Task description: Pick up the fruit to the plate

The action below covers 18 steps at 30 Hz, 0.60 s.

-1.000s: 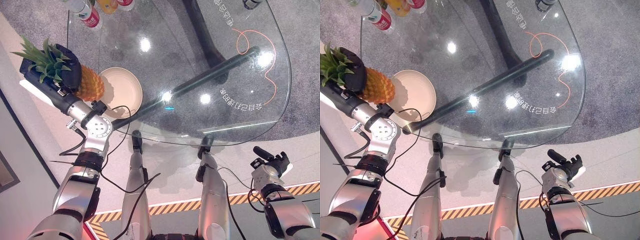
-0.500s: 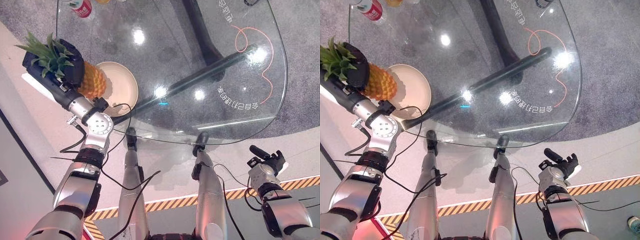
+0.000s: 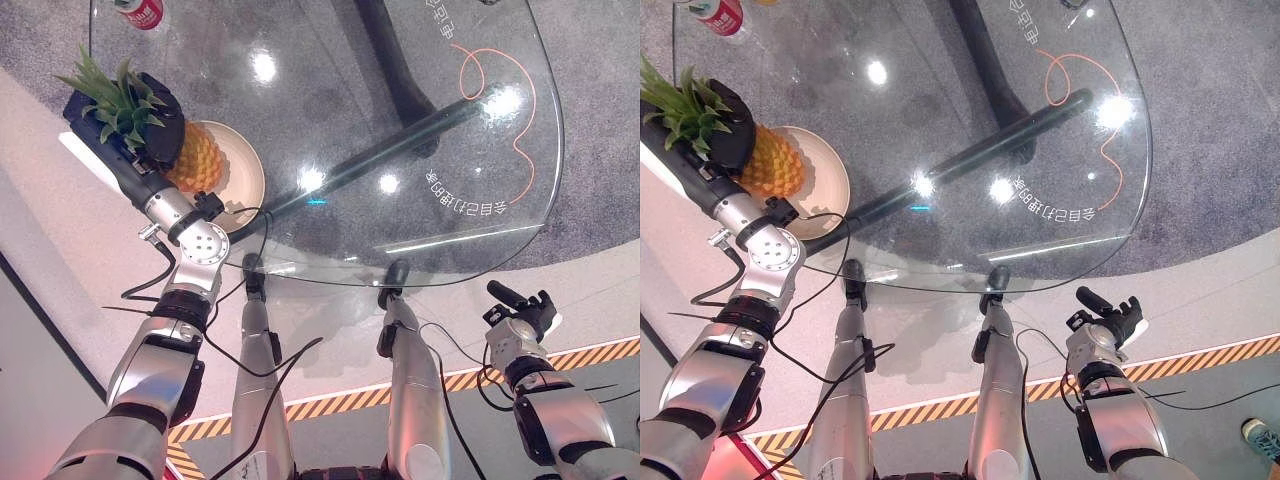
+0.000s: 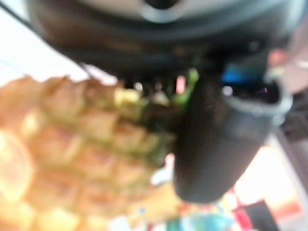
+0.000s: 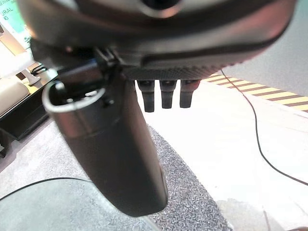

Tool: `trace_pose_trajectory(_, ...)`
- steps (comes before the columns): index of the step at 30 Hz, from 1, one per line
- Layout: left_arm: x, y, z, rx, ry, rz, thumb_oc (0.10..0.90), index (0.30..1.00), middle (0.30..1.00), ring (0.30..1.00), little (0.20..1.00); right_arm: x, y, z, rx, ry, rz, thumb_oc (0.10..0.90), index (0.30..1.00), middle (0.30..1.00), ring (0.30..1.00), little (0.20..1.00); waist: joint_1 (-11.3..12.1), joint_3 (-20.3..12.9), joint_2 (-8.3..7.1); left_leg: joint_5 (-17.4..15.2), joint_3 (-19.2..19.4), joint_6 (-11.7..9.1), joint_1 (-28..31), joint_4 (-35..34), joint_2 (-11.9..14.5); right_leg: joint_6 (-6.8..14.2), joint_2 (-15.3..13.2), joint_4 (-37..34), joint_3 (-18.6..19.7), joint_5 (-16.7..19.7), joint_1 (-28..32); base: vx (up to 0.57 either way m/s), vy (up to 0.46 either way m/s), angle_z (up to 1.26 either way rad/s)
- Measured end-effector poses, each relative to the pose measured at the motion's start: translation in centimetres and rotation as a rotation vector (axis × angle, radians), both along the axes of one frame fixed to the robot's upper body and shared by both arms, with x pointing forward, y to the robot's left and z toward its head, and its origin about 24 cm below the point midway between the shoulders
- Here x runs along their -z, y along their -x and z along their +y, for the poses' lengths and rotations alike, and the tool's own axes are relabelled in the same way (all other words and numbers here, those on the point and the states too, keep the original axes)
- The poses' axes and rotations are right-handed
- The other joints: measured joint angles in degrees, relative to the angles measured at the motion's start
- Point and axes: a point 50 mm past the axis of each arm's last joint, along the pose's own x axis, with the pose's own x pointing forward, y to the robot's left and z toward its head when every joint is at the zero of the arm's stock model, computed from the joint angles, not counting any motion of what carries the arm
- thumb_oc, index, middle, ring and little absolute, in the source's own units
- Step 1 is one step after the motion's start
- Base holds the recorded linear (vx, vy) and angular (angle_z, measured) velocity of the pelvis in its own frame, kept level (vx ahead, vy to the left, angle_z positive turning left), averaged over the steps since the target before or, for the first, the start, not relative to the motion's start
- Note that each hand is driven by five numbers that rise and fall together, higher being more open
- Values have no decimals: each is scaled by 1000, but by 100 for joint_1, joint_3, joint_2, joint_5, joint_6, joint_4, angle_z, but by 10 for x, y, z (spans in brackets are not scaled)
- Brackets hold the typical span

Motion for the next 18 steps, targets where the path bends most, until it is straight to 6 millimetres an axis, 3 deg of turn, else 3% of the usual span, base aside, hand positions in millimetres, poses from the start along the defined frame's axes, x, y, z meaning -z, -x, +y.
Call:
trace_pose_trajectory(11, 1, -3, 3, -4, 18, 19, 114, 312, 312, 312, 214, -3, -4, 3, -6, -3, -14, 800, 900, 900, 900, 900, -1, 0, -3, -9, -11, -13, -100, 55, 13, -16, 18, 3, -1, 11, -74, 0, 0, 0)
trace_pose_trajectory(13, 1, -3, 3, -1, 21, 21, 204, 389, 389, 389, 304, -4, -5, 4, -8, -4, -19, 800, 900, 900, 900, 900, -2, 0, -3, -9, -11, -13, -100, 54, 13, -14, 18, 2, -1, 10, -76, 0, 0, 0)
trace_pose_trajectory(14, 1, -3, 3, 2, 18, 22, 342, 507, 507, 507, 442, -4, -5, 4, -8, -4, -20, 800, 900, 900, 900, 900, 1, 0, -3, -8, -11, -13, -102, 54, 13, -14, 18, 2, -1, 10, -77, 0, 0, 0)
trace_pose_trajectory(15, 1, -3, 3, 7, 14, 24, 427, 580, 580, 580, 527, -4, -5, 4, -8, -4, -20, 800, 900, 900, 900, 900, 3, 0, -3, -9, -11, -13, -101, 54, 13, -13, 18, 2, -1, 8, -76, 0, 0, 0)
trace_pose_trajectory(17, 1, -3, 2, 12, 10, 26, 446, 596, 596, 596, 546, -4, -6, 4, -8, -4, -20, 800, 900, 900, 900, 900, 4, 0, -3, -9, -11, -13, -103, 54, 13, -14, 18, 2, -1, 9, -77, 0, 0, 0)
trace_pose_trajectory(18, 1, -3, 2, 12, 10, 26, 517, 658, 658, 658, 617, -4, -6, 4, -9, -4, -19, 800, 900, 900, 900, 900, 2, 0, -3, -11, -11, -11, -102, 54, 14, -13, 18, 2, -1, 7, -76, 0, 0, 0)
